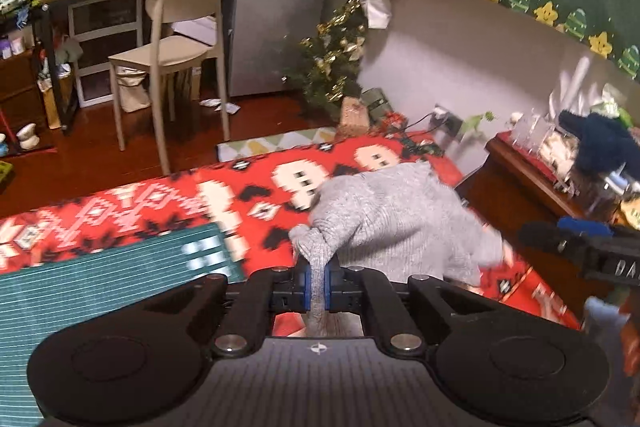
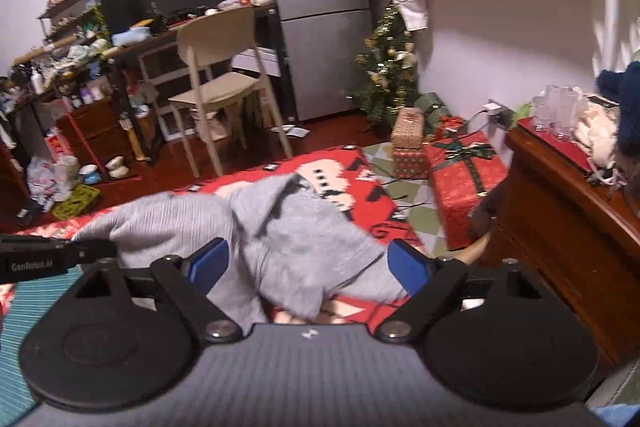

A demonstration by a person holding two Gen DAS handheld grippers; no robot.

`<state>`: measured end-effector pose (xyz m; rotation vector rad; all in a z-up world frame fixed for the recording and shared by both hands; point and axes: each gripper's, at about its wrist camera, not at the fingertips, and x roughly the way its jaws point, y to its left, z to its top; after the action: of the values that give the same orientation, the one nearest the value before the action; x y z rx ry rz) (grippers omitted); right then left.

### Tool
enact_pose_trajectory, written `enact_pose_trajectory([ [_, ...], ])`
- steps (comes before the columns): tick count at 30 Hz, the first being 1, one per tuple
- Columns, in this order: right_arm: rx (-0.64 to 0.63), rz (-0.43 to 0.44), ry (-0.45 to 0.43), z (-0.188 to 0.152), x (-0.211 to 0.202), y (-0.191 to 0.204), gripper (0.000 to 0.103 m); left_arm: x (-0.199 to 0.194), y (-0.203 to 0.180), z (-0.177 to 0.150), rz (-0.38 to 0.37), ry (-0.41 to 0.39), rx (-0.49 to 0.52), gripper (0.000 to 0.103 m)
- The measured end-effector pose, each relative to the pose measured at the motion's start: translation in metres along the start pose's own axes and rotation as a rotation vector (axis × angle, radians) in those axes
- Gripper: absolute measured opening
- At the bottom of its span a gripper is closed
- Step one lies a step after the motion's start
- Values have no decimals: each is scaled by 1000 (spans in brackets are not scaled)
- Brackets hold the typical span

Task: Fold clothes
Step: 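Grasp the grey shirt with the left tool while the right tool grasps it too, then lift the grey shirt with both tools and shake it out above the mat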

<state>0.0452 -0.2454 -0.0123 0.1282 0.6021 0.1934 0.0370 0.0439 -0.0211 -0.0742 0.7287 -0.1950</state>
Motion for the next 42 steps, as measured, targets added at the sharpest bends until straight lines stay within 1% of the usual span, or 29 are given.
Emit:
enact_pose_trajectory([
  [4, -36, 81, 1, 1, -10, 27, 88, -30, 25, -6, 41, 47, -14, 5],
  [7, -70, 135, 0, 2, -18, 50, 88, -60, 46, -11, 77, 71, -15, 5],
  [11, -55, 229, 7, 2, -33, 79, 88, -102, 71, -20, 122, 104, -22, 5],
  [13, -67, 277, 16, -1, -42, 95, 88, -120, 81, -30, 148, 124, -15, 5],
  [16, -136, 329, 29, -9, -59, 126, 88, -145, 91, -45, 182, 157, 10, 5],
  [18, -183, 356, 47, -13, -68, 143, 88, -163, 100, -55, 189, 180, 9, 5],
  [22, -316, 394, 117, -21, -94, 183, 88, -194, 112, -77, 187, 202, 12, 5],
  [24, -382, 399, 148, -22, -109, 204, 88, -207, 118, -86, 178, 208, 6, 5],
  [28, -436, 394, 205, -19, -130, 240, 88, -221, 131, -107, 170, 203, -30, 5],
  [31, -459, 396, 237, -20, -135, 265, 88, -223, 146, -122, 158, 179, -120, 5],
  [34, -469, 390, 236, -36, -125, 279, 88, -225, 154, -136, 152, 123, -199, 5],
  [36, -476, 386, 235, -47, -118, 288, 84, -225, 159, -148, 155, 99, -248, 5],
  [38, -483, 383, 234, -58, -112, 298, 80, -223, 166, -157, 153, 99, -315, 5],
  [40, -468, 360, 241, -72, -93, 294, 72, -223, 170, -164, 151, 105, -352, 5],
  [42, -440, 351, 253, -83, -77, 286, 68, -223, 171, -169, 166, 116, -345, 5],
])
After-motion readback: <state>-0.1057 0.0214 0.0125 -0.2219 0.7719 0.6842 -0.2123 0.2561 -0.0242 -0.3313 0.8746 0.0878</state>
